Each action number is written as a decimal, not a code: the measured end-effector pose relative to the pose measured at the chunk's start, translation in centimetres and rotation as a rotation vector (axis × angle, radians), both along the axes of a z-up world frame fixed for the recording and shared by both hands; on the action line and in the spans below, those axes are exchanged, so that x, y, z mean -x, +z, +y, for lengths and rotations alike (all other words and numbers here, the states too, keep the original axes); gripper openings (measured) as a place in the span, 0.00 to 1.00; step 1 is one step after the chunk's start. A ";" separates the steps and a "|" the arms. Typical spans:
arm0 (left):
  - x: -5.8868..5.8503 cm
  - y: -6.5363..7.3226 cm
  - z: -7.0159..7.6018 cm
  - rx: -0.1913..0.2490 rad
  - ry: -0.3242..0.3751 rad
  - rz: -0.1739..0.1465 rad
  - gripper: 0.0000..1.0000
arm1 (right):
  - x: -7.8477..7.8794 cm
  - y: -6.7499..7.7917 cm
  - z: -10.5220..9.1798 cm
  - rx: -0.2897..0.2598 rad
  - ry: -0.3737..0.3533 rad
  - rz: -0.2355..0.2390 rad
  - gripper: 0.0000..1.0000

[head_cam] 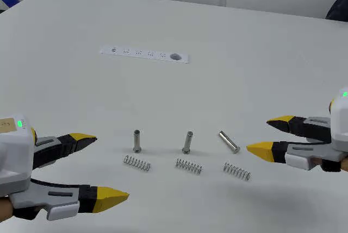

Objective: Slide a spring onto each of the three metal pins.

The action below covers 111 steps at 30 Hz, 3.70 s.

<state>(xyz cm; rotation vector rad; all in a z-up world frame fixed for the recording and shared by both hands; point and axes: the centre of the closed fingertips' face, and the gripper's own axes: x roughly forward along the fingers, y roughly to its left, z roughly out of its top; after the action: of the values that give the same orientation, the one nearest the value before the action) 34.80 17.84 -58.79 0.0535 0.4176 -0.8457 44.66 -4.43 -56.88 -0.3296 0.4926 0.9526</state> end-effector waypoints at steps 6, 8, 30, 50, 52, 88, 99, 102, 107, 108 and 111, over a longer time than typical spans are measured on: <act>0.0 -0.2 0.1 0.005 0.004 0.004 0.82 | -1.2 -0.9 0.5 0.054 -0.015 0.024 0.43; 0.0 -0.2 0.1 0.006 0.003 0.003 0.82 | -1.6 -1.1 0.9 0.066 -0.016 0.033 0.42; -0.2 -0.6 0.2 0.010 0.004 0.021 0.79 | -4.8 -5.6 3.6 0.198 -0.067 0.147 0.24; -0.4 -0.8 0.2 0.022 0.003 0.026 0.78 | -6.0 -8.8 3.8 0.256 -0.138 0.242 0.15; -0.4 -0.8 0.3 0.023 0.004 0.026 0.78 | -6.1 -8.9 3.8 0.258 -0.145 0.249 0.15; -0.5 0.3 0.5 0.017 0.006 0.004 0.75 | -5.8 -7.6 3.0 0.245 -0.219 0.281 0.09; -0.2 1.4 -0.2 0.011 -0.008 -0.023 0.75 | -4.3 -5.7 1.6 0.200 -0.249 0.235 0.09; -0.1 1.6 -0.2 0.008 -0.012 -0.028 0.75 | -4.0 -5.6 0.9 0.189 -0.260 0.228 0.09; 0.0 1.8 -0.3 0.003 -0.014 -0.035 0.75 | -3.7 -5.3 0.3 0.165 -0.280 0.216 0.09; 0.0 1.9 -0.3 0.002 -0.015 -0.036 0.75 | -3.6 -5.2 0.2 0.162 -0.282 0.214 0.09; 0.0 2.0 -0.3 0.000 -0.017 -0.039 0.75 | -3.2 -5.1 0.1 0.153 -0.286 0.209 0.09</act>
<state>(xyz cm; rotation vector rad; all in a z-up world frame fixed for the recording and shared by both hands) 34.85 17.49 -56.81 0.0738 0.3812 -0.8601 47.90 -4.37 -62.02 -0.2887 0.7843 0.6752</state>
